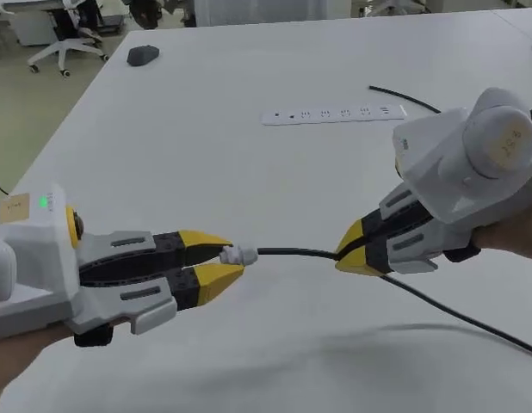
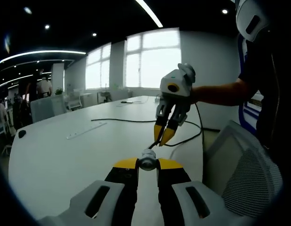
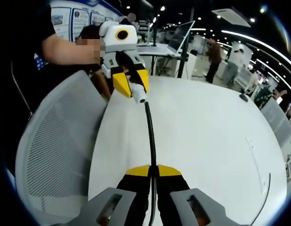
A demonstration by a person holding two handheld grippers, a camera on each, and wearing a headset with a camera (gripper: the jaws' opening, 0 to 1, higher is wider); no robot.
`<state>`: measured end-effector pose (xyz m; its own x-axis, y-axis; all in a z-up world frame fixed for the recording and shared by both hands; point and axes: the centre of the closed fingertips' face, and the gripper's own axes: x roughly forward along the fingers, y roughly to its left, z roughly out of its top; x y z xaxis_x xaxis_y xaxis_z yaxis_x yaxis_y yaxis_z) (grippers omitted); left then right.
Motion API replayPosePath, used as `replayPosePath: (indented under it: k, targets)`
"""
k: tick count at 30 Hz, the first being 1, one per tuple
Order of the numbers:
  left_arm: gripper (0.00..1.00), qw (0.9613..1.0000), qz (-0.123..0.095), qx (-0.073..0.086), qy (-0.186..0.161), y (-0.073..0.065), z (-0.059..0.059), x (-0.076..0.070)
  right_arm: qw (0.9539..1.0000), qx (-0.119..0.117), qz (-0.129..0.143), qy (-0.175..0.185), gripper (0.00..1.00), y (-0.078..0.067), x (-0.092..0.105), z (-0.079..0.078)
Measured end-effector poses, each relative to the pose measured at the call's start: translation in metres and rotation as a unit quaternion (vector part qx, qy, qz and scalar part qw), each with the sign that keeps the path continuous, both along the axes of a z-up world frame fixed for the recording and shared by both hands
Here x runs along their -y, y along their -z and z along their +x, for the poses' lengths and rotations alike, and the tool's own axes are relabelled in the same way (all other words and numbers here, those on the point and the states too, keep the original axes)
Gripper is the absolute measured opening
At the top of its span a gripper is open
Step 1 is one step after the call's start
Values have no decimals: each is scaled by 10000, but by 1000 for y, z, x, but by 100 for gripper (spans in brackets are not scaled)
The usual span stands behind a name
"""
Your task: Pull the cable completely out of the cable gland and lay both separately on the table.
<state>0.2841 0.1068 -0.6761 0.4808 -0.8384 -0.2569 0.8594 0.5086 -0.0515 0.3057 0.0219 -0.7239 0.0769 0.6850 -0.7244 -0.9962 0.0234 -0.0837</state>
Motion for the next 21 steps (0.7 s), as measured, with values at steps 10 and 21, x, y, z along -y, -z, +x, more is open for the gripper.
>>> replayPosePath:
  k: [10, 21]
  targets:
    - [15, 9988, -65, -50, -490, 10, -13, -38, 9997, -229, 51, 22, 0, 6, -31, -1]
    - [15, 9960, -150, -121, -870, 24, -25, -67, 9980, -426, 456, 108, 0, -1, -89, 2]
